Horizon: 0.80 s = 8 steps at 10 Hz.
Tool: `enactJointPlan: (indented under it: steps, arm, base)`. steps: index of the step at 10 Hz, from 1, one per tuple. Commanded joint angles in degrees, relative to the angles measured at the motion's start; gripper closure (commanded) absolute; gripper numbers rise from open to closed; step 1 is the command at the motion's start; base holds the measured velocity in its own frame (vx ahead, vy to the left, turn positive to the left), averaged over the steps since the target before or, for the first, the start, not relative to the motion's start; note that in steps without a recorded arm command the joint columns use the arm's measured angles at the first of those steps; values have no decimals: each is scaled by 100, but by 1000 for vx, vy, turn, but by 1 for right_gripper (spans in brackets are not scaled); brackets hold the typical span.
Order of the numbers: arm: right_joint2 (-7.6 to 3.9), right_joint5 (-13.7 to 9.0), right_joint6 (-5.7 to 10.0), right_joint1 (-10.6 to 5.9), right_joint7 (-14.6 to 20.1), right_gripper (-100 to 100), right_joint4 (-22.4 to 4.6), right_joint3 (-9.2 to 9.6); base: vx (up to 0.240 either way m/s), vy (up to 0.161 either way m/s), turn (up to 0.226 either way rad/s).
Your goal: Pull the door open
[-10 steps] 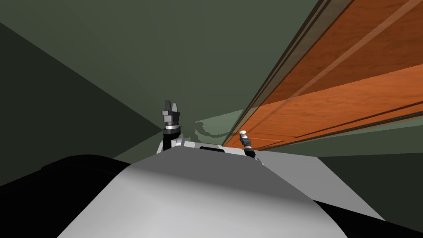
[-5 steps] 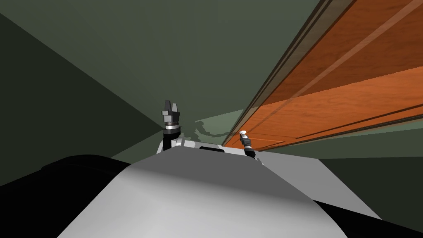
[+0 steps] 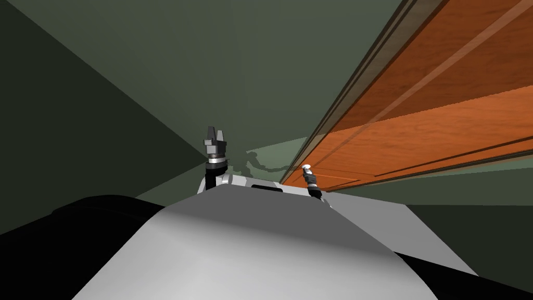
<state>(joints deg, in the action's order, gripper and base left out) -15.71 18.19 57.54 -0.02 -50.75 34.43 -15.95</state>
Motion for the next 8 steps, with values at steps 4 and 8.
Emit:
enactJointPlan:
  steps: [4,8]
  arm:
    - [12,-187,-40,-5,678,100,12,53]
    - [18,-379,-85,-15,1255,100,29,105]
  base:
    - [-36,-18,52]
    - [-46,-25,69]
